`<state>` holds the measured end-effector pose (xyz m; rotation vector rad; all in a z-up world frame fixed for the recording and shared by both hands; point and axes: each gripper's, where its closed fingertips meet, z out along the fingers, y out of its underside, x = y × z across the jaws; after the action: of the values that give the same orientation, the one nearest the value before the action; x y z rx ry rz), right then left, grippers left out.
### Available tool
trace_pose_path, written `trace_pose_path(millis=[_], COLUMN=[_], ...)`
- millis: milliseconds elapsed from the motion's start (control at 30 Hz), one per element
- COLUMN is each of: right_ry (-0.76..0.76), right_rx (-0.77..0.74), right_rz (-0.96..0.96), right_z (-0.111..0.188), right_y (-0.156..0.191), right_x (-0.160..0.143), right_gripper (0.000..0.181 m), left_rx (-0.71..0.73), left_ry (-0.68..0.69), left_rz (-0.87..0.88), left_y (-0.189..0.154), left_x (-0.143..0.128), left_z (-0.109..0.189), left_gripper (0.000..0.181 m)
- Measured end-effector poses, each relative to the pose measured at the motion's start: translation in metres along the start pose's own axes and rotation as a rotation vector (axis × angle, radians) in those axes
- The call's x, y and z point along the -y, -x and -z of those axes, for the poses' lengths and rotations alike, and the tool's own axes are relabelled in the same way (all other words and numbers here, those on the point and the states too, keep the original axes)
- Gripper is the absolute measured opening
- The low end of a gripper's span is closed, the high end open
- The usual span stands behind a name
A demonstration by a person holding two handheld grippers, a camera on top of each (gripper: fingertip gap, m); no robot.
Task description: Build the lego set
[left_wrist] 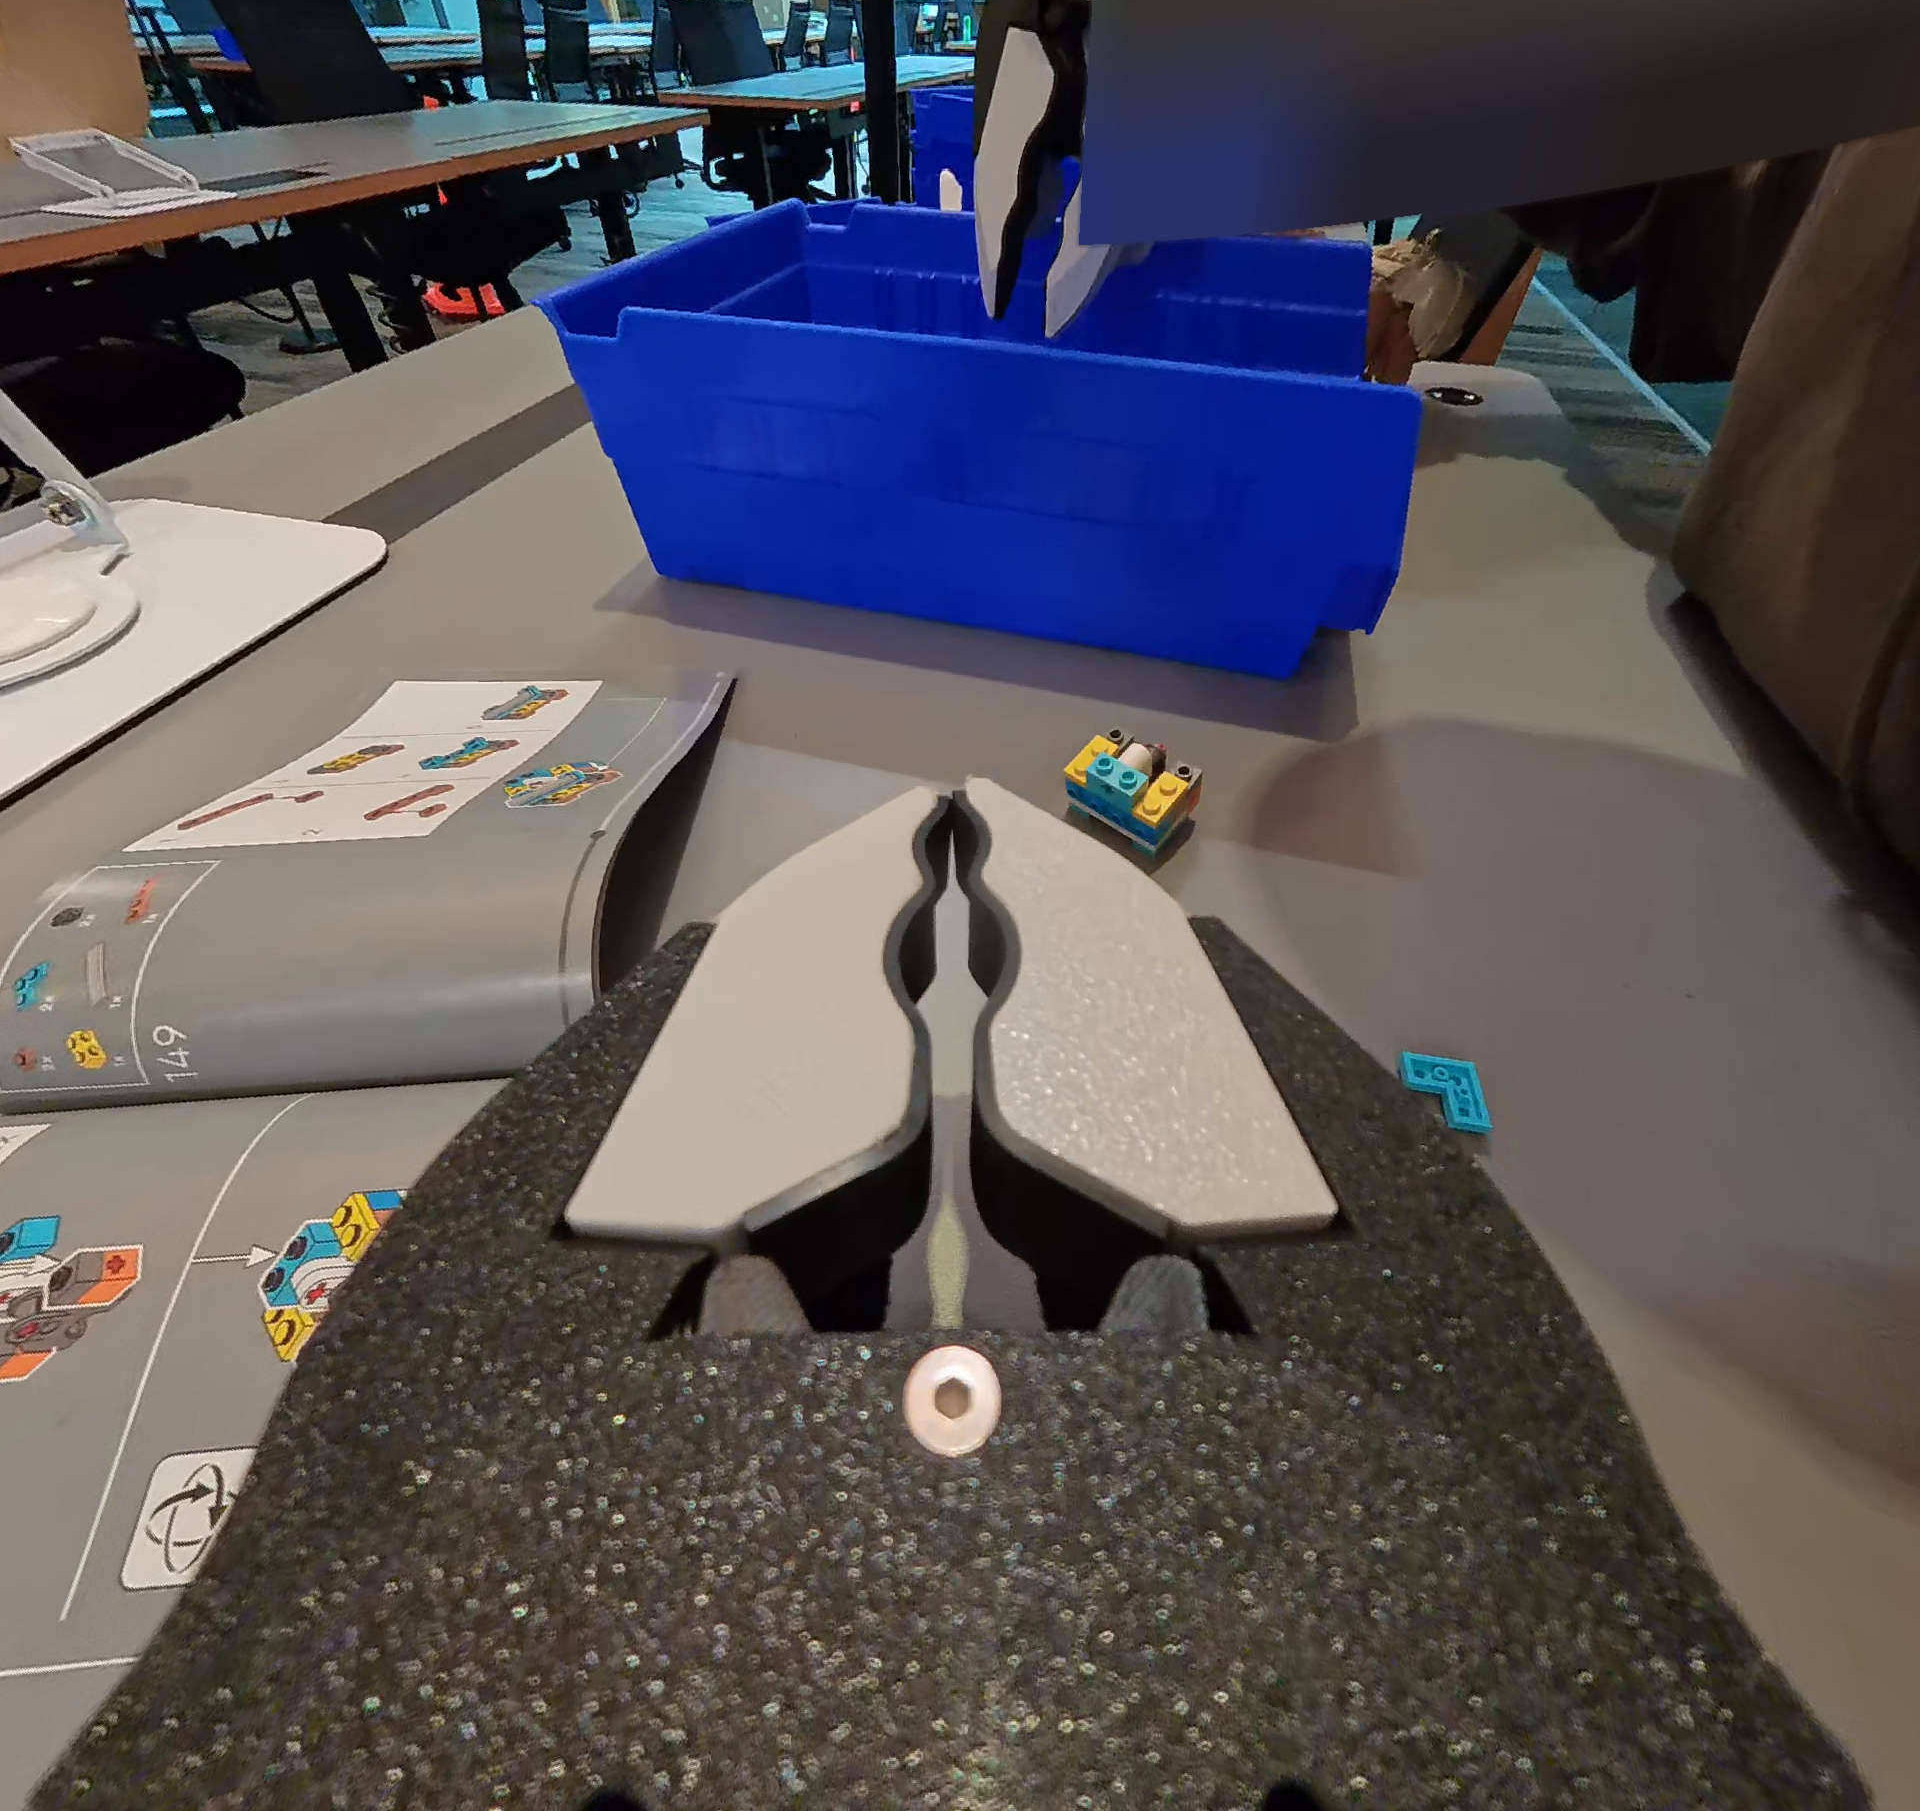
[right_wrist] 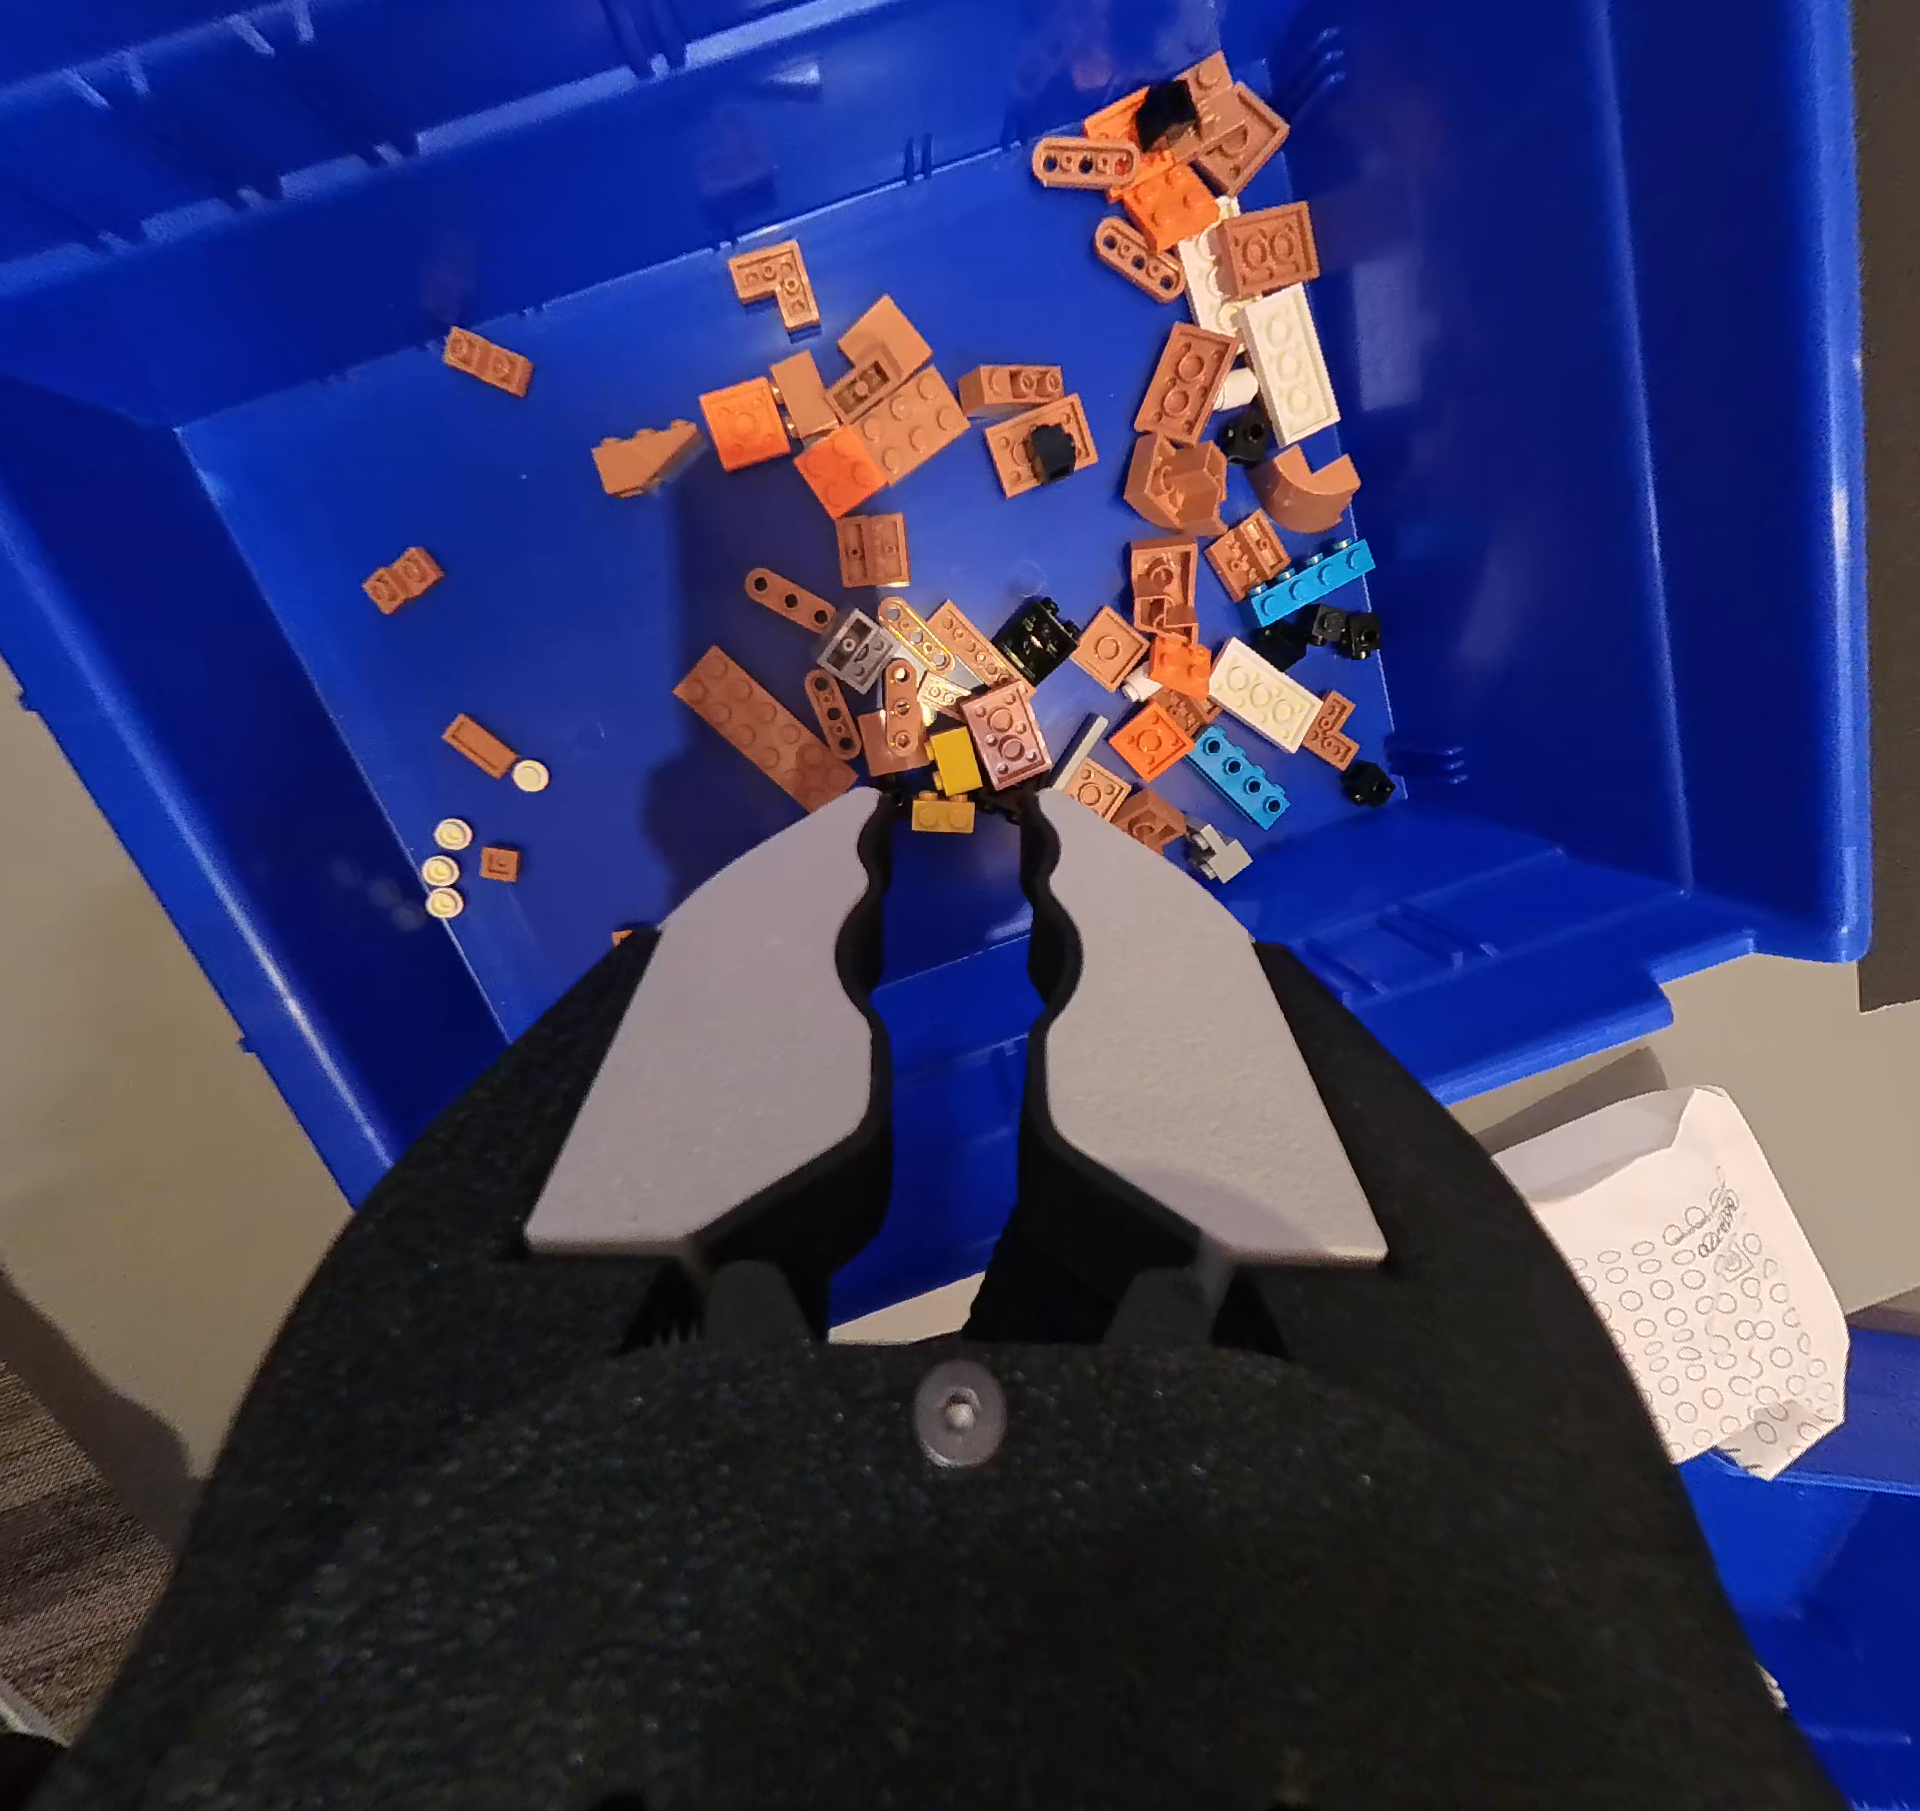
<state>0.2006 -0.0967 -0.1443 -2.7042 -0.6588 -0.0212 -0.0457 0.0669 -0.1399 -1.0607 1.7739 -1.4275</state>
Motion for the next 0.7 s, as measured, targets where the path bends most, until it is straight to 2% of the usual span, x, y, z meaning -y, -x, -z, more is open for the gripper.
trace_pose_path(millis=[700], right_ry=[0.009], right_rx=[0.002], right_rz=[0.002], right_z=[-0.0006], right_y=[0.0005], right_x=[-0.0005], right_gripper=[0.024], left_rx=[-0.013], left_ry=[0.035], left_rz=[-0.035], left_y=[-0.0048], left_x=[-0.0041], left_z=[-0.0031], left_gripper=[0.000])
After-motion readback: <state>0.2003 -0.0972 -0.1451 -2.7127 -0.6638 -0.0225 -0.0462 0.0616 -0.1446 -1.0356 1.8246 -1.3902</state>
